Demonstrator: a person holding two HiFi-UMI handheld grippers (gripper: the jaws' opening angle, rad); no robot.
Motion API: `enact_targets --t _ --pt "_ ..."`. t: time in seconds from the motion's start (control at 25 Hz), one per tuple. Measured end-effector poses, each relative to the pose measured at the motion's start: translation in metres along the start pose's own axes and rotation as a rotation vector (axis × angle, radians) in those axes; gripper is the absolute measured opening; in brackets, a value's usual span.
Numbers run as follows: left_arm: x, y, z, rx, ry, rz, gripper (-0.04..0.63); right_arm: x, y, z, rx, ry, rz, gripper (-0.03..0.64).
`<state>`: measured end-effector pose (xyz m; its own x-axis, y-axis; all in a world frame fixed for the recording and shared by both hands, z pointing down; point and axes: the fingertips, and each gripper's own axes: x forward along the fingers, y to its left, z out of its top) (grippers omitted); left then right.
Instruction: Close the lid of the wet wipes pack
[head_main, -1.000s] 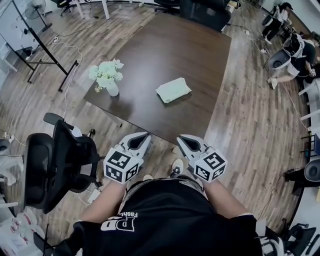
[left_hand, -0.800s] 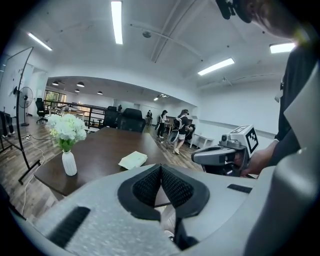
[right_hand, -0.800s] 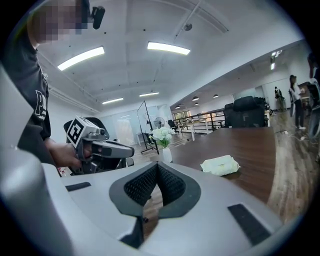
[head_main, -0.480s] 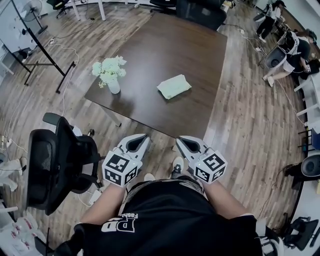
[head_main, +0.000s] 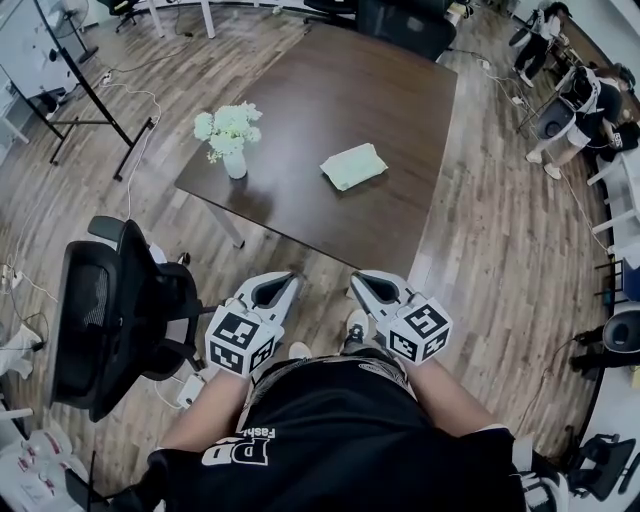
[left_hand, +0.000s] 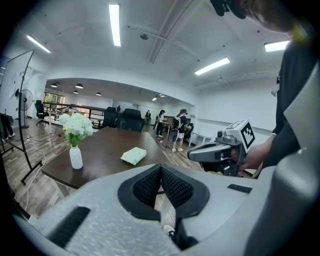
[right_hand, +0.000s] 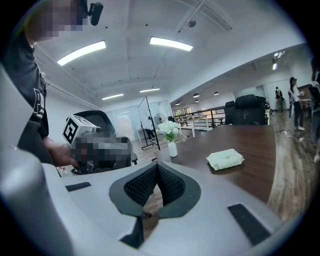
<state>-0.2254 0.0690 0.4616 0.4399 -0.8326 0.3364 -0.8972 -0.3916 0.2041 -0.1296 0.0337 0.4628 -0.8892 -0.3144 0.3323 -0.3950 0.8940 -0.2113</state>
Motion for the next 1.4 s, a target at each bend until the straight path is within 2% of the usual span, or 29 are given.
enact_targets --t 1.4 --pt "-0.013 -0.002 -0.003 0.026 -0.013 0.007 0.018 0.000 0.013 -0.009 -0.006 0.017 0.001 0.000"
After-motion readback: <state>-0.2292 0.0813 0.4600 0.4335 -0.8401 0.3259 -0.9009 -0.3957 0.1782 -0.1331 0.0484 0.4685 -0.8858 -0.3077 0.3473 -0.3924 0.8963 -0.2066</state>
